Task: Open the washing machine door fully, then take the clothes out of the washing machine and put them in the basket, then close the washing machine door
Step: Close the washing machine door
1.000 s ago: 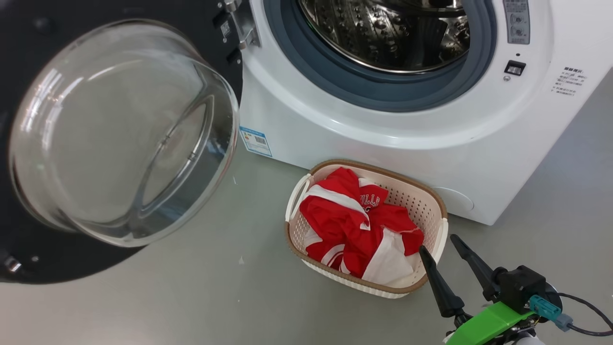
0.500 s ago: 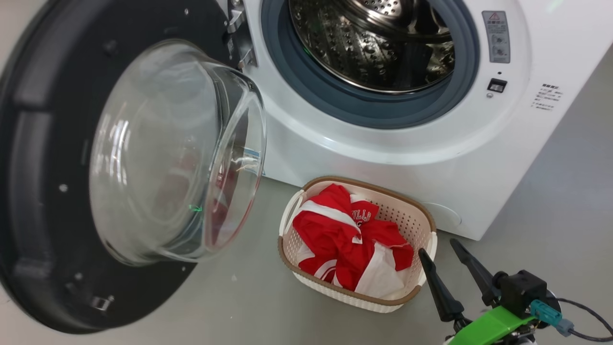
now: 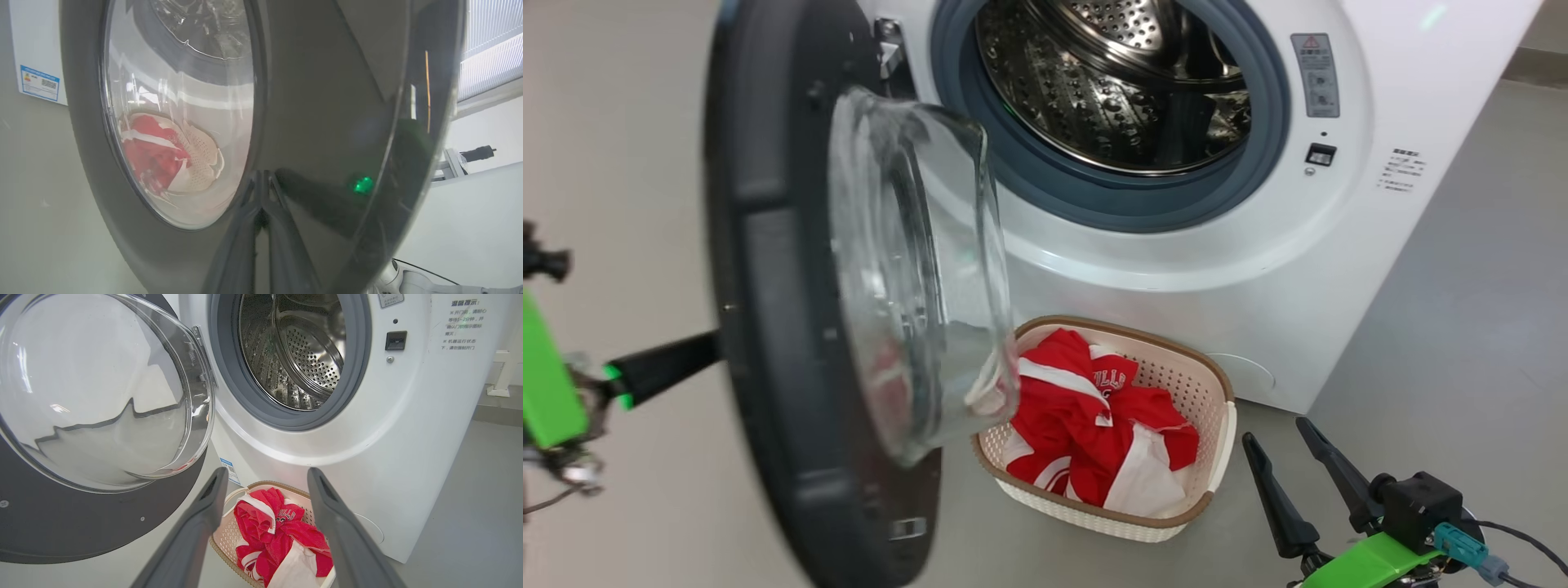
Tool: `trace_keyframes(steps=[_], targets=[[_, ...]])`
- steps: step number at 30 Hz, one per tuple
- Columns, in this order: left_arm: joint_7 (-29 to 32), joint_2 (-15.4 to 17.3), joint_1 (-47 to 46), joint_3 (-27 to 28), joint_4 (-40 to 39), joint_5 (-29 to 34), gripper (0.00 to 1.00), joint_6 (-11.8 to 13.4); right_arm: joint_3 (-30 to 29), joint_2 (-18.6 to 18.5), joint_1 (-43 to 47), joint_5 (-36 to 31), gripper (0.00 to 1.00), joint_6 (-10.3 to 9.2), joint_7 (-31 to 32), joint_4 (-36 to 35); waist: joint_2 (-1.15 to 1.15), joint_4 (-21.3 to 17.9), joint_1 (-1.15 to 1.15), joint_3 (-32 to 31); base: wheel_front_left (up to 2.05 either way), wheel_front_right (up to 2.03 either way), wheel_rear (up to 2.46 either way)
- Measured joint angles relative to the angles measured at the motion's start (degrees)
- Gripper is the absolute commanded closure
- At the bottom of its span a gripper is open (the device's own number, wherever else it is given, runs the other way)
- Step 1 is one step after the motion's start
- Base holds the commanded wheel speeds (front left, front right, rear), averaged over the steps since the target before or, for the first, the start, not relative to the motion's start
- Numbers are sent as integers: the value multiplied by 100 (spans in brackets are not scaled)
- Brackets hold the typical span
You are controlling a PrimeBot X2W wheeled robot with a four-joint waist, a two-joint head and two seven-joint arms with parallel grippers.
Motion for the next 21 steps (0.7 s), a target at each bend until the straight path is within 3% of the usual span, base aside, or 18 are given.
trace_keyframes(steps=[12, 15, 21], targets=[[-1203, -754, -3, -850, -939, 782, 100, 1, -200, 44, -1, -2, 0, 0, 0, -99, 0, -331, 0, 54, 0, 0, 0], [-1713, -991, -50, -1126, -914, 916, 100, 0, -266, 47, -2, -4, 0, 0, 0, -110, 0, -389, 0, 119, 0, 0, 0], [-2633, -1162, -578, -1956, -643, 1311, 100, 1, -276, 80, -14, -20, 0, 0, 0, -115, 0, -558, 0, 234, 0, 0, 0]])
